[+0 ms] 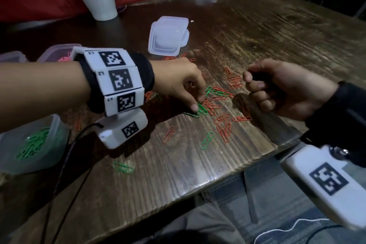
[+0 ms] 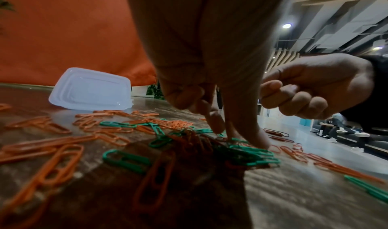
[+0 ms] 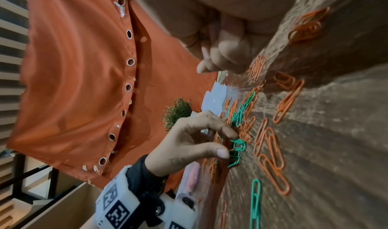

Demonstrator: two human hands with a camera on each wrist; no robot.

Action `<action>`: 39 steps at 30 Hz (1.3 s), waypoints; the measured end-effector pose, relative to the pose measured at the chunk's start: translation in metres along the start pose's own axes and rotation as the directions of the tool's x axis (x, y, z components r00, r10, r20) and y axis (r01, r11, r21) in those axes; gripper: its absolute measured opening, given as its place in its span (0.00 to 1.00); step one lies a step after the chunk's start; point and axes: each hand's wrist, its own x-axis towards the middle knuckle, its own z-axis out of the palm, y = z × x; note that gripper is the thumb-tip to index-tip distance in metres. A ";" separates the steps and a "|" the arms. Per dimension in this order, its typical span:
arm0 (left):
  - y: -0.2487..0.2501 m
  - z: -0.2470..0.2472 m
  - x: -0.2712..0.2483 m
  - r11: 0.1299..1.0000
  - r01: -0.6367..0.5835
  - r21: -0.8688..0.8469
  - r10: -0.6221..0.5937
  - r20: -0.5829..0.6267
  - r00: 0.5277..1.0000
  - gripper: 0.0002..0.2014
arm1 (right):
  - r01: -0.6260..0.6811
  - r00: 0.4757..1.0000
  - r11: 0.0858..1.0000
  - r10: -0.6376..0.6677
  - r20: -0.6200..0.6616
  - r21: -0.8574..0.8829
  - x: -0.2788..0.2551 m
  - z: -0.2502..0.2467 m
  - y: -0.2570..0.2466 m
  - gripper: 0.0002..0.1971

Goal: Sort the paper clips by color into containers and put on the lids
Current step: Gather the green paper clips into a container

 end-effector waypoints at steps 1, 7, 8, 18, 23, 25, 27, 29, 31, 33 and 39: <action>0.000 0.000 -0.001 1.000 -0.004 0.006 0.003 0.007 1.000 0.16 | -0.001 1.000 1.000 0.001 0.000 0.000 0.000 0.001 0.001 0.19; 0.006 0.005 -0.005 0.999 -0.033 0.031 0.031 0.057 0.998 0.14 | -0.007 1.000 1.000 0.007 0.010 0.015 0.000 0.007 0.008 0.18; 0.006 0.006 -0.007 1.000 -0.027 0.015 0.026 0.063 0.998 0.13 | -0.006 1.000 1.000 0.005 0.008 0.016 0.000 0.008 0.009 0.18; 0.007 0.015 -0.019 0.998 0.060 -0.015 -0.058 0.095 0.994 0.10 | -0.016 1.000 0.997 0.015 0.016 0.079 -0.001 0.025 0.014 0.19; 0.014 -0.003 -0.044 0.946 0.125 -0.300 -0.130 0.001 0.991 0.12 | 0.051 0.999 0.999 -0.050 -0.013 0.019 -0.012 0.054 0.023 0.20; 0.018 -0.009 -0.061 0.879 0.134 -0.458 -0.160 -0.019 0.987 0.14 | 0.119 0.993 0.991 -0.119 -0.011 0.053 -0.017 0.074 0.027 0.22; 0.022 -0.009 -0.079 0.840 0.166 -0.516 -0.217 -0.039 0.975 0.18 | 0.126 0.991 0.976 -0.131 0.017 0.175 -0.020 0.098 0.030 0.24; 0.031 -0.007 -0.095 0.806 0.222 -0.549 -0.316 -0.082 0.945 0.18 | 0.098 0.989 0.933 -0.131 0.073 0.346 -0.023 0.126 0.030 0.25; 0.036 -0.006 -0.109 0.786 0.279 -0.552 -0.427 -0.157 0.891 0.14 | 0.067 0.987 0.876 -0.128 0.096 0.477 -0.024 0.153 0.028 0.24; 0.041 -0.004 -0.123 0.787 0.330 -0.521 -0.513 -0.254 0.820 0.08 | 0.038 0.990 0.835 -0.105 0.091 0.549 -0.025 0.175 0.026 0.19; 0.048 0.000 -0.167 0.587 0.342 -0.734 -0.646 -0.170 0.744 0.14 | -0.156 0.964 0.679 -0.055 0.261 0.718 -0.020 0.206 0.036 0.20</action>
